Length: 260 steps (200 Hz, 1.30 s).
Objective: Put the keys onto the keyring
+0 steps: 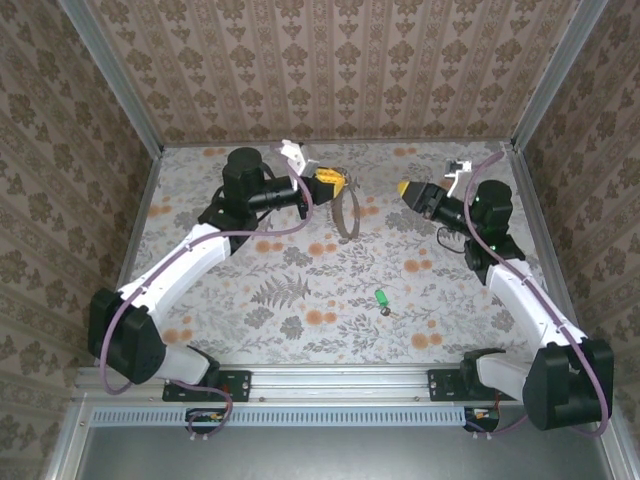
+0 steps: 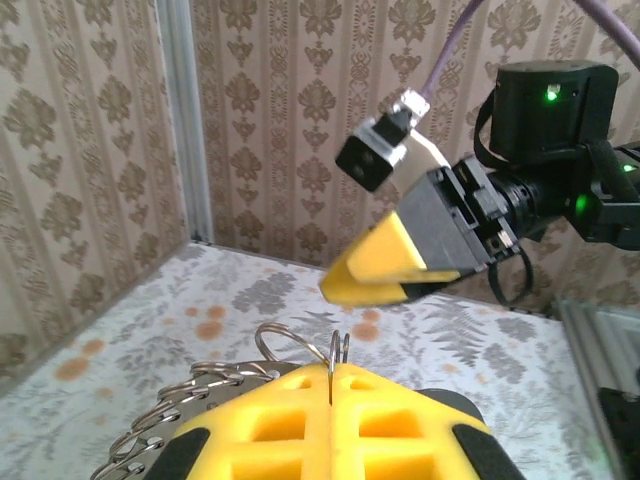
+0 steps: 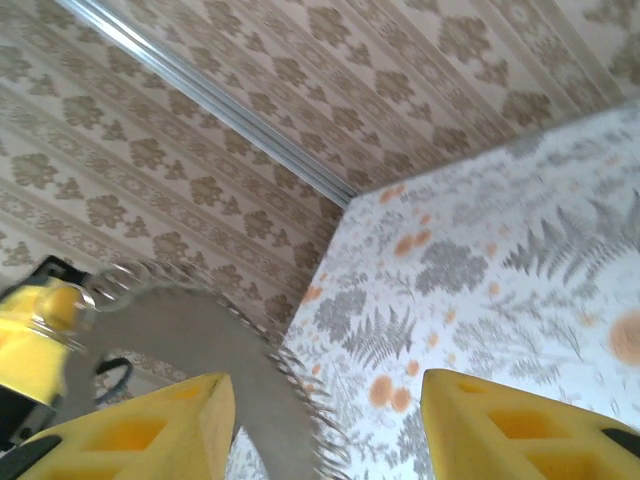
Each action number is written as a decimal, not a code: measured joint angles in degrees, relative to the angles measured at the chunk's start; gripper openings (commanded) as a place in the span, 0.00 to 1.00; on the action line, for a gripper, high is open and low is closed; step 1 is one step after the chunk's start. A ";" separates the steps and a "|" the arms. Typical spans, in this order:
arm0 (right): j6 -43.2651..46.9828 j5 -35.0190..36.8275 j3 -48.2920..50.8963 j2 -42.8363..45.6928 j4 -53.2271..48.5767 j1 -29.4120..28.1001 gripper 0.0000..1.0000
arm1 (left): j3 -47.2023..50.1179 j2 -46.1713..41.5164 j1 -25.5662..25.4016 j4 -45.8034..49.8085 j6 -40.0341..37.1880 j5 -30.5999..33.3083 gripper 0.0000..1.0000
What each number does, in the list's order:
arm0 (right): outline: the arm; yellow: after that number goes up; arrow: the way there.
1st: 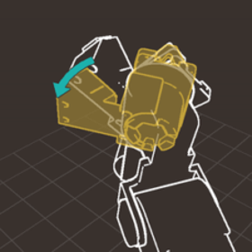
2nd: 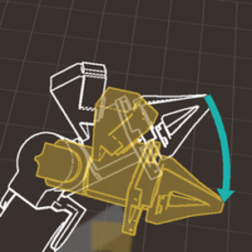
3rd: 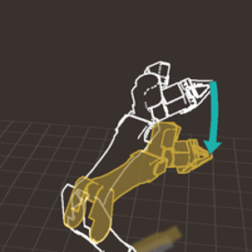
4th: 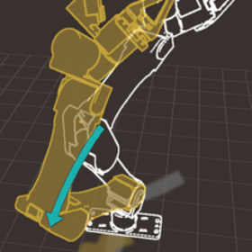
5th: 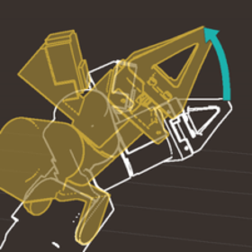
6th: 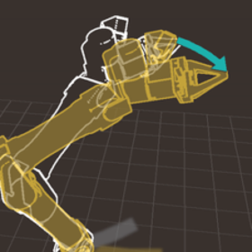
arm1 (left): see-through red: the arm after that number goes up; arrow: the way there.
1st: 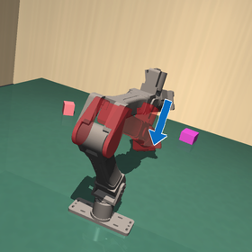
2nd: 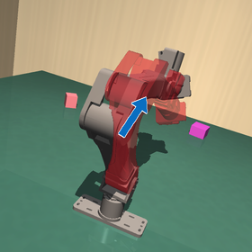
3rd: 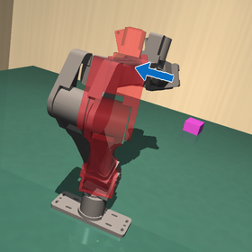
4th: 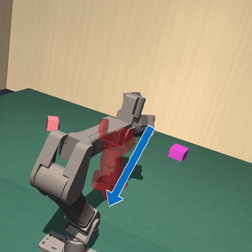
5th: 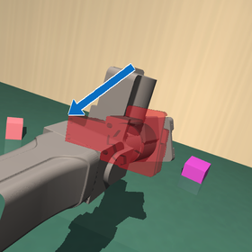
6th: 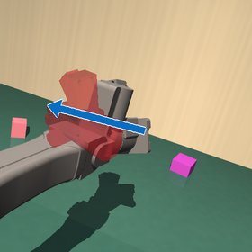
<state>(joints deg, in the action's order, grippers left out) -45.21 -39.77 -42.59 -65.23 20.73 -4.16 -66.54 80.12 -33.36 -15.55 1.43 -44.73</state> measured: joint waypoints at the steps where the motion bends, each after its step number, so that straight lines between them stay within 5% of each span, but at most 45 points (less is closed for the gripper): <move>1: 0.00 0.07 0.20 0.00 -0.04 0.00 0.54 | 0.13 -0.07 0.02 -0.11 -0.17 0.07 0.00; 114: -0.11 2.12 6.93 1.40 -3.28 0.04 0.57 | 2.01 -1.01 -0.81 -2.54 -7.96 4.52 0.00; 184: 5.55 4.61 8.68 3.34 -17.99 -0.42 0.58 | 5.68 -4.33 -1.16 -2.56 -8.55 9.38 0.00; 260: 10.56 15.63 11.54 3.56 -33.18 -10.05 0.51 | 11.26 -8.57 -1.16 -1.09 -6.56 13.97 0.00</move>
<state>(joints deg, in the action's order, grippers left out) -34.65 -24.14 -31.05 -61.67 -12.45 -14.22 -55.29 71.55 -34.52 -16.64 -5.13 -30.76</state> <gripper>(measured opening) 0.524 0.045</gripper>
